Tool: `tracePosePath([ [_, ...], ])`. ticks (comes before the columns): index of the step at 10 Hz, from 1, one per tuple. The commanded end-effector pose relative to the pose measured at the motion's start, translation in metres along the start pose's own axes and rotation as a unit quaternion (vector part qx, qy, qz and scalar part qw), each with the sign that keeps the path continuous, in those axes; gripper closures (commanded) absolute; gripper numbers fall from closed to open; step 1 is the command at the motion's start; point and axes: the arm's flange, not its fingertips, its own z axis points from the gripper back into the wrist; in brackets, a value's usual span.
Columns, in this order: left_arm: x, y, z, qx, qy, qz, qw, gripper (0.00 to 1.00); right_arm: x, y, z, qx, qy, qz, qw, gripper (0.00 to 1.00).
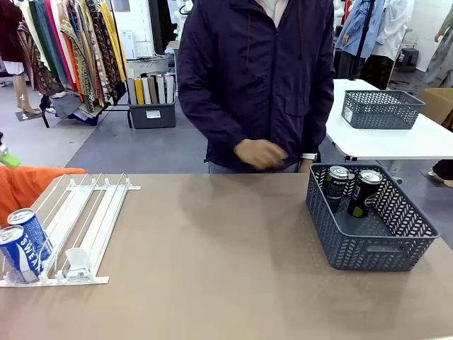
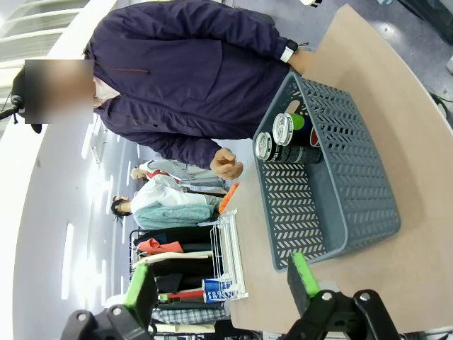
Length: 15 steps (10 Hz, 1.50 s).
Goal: Retrieve and store the cans from the dispenser.
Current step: Pick up one can from the Automatic Can Dispenser and place it in the middle of the table.
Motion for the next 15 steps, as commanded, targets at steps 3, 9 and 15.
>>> tracePosePath([
  [3,-0.036,-0.001,-0.044,0.379,-0.007,-0.023,0.925,0.0,0.002,0.001,0.001,0.002,0.001,0.014,1.0,0.0],
  [9,-0.032,-0.013,-0.023,0.253,-0.002,-0.044,0.966,0.0,0.002,0.001,0.001,0.002,0.001,0.014,1.0,0.0],
  [15,-0.048,0.013,-0.062,0.233,-0.031,-0.024,0.972,0.0,0.002,0.001,0.001,0.002,0.001,0.014,1.0,0.0],
])
